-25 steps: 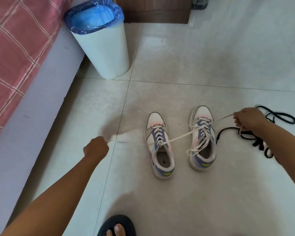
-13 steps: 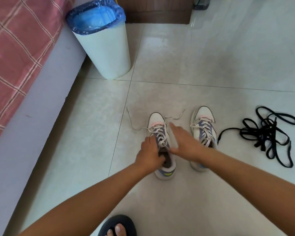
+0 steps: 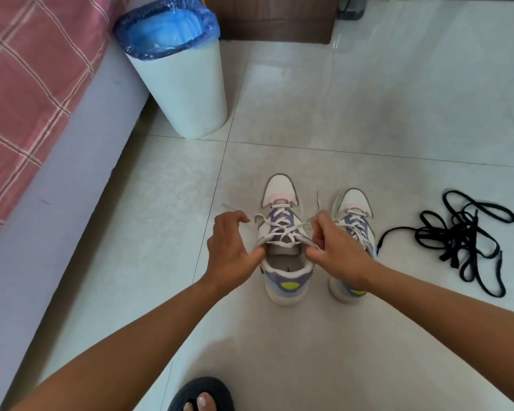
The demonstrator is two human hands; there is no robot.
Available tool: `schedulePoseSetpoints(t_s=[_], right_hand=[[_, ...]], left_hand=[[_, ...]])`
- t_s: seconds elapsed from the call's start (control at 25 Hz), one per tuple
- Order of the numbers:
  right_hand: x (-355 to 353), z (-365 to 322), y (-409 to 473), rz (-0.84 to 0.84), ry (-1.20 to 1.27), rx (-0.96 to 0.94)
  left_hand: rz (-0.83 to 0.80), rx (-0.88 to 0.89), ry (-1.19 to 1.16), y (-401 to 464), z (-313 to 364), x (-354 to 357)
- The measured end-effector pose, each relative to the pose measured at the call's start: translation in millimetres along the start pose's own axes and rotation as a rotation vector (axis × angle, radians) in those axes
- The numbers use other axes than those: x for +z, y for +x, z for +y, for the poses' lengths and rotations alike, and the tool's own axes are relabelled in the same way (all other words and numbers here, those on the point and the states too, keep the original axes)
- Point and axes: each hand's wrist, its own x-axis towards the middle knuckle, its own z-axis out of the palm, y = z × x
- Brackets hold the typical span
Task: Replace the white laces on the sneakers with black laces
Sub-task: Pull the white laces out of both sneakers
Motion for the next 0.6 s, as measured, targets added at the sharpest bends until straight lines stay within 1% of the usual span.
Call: schedulePoseSetpoints(t_s=[0.04,0.08,0.16,0.2,0.24,0.32,0.4,0.44,0.48,0.52,0.56,0.6], right_hand=[[0.8,-3.8,0.9,-0.019,-0.013,-0.020],[4.1,-5.6,0.2,-0.040,-0.038,-0.044],[17.5,-2.8,-3.7,-0.056,-0.224,-0.128],[25.8,0.5,-6.9,-0.015,-0.335,-0.195],[34.2,6.8,-9.3,0.014,-0.445,-0.280],[51.5,17.5,-11.2,0.077,-0.601,-0.385],[62.9,21.9,-9.6,0.108,-0.692,-0.403],[66.3,23.3,-8.3,0.115,-0.704,-0.406],[69.6,24.8,-7.9,0.111,-0.674,-0.406],[72.9,27.2,-7.8,0.107,-0.604,-0.393],[74.5,27.8,-7.6,0.104,-0.478,-0.343],[72.4,27.1,-6.7,0.111,-0.300,-0.253]], left_hand=[[-0.007,0.025,-0.019,-0.5,0.0,-1.2],[-0.007,0.122,0.015,-2.6,-1.1,-0.8],[-0.039,0.391,0.210,-8.6,-11.3,7.0],[-0.061,0.477,0.323,-13.2,-17.3,12.2],[-0.072,0.518,0.407,-17.8,-22.5,19.3],[-0.105,0.515,0.505,-22.6,-20.8,26.8],[-0.199,0.418,0.501,-24.1,-14.2,33.8],[-0.275,0.300,0.408,-23.0,-7.6,32.2],[-0.352,0.127,0.227,-19.9,-1.0,27.8],[-0.410,-0.076,-0.017,-15.1,5.1,21.4],[-0.428,-0.283,-0.310,-8.6,8.2,14.1],[-0.387,-0.472,-0.573,-1.4,9.6,4.2]])
